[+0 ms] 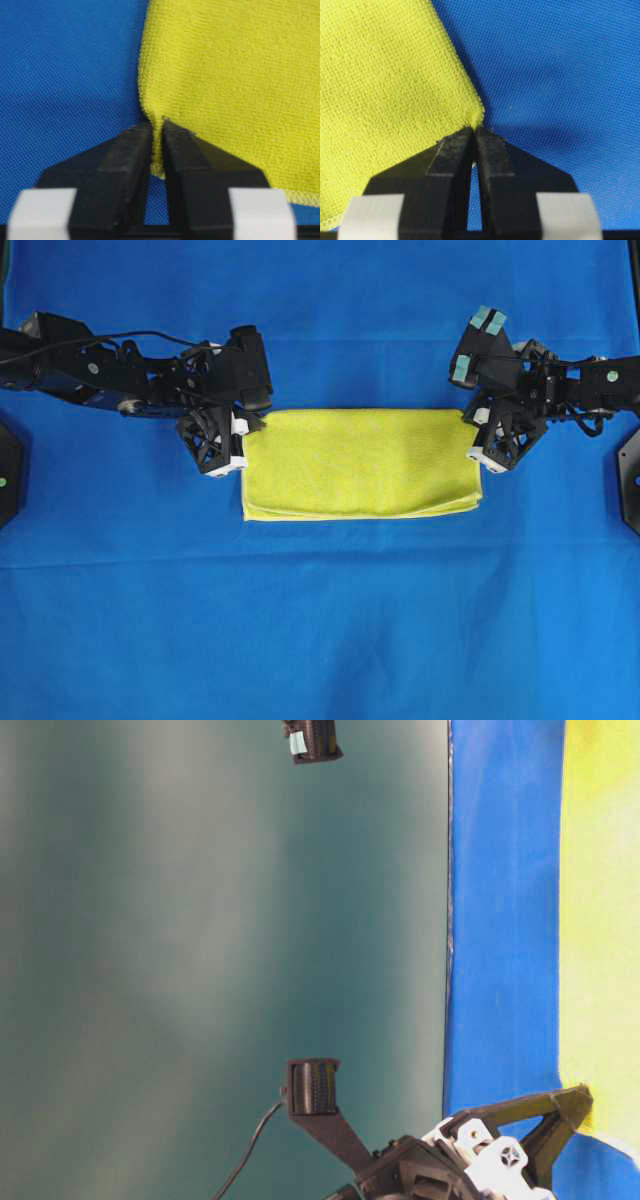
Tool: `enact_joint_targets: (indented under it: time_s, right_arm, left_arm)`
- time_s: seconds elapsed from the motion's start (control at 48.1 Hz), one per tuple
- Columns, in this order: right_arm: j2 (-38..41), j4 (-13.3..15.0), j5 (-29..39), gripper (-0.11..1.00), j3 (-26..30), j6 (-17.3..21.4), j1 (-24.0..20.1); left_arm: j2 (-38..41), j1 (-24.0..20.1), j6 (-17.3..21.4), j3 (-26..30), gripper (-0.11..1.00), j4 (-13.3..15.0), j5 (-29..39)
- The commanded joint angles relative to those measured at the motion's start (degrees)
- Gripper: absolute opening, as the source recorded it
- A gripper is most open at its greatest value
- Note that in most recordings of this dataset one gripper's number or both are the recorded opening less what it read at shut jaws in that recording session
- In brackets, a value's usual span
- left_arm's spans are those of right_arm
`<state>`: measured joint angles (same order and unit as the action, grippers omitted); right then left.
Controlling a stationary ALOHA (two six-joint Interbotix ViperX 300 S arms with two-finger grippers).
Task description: Fold the yellow towel.
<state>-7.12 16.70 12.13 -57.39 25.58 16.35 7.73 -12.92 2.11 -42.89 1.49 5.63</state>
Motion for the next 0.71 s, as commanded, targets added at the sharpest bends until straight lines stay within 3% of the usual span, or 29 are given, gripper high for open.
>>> enact_joint_targets:
  time_s: [0.0, 0.291, 0.686]
  right_arm:
    - [-1.1, 0.1, -0.4, 0.02, 0.2, -0.1, 0.1]
    - [-4.1, 0.1, 1.6, 0.02, 1.3, 0.0, 0.1]
    - [-21.4, 0.2, 18.5, 0.02, 6.7, -1.1, -0.4]
  left_arm:
    - [-0.4, -0.2, 0.0, 0.6, 0.03, 0.0, 1.5]
    - [-5.2, -0.2, -0.6, 2.1, 0.03, 0.0, 4.5]
    - [-18.9, 2.0, -0.8, 6.6, 0.03, 0.0, 13.5]
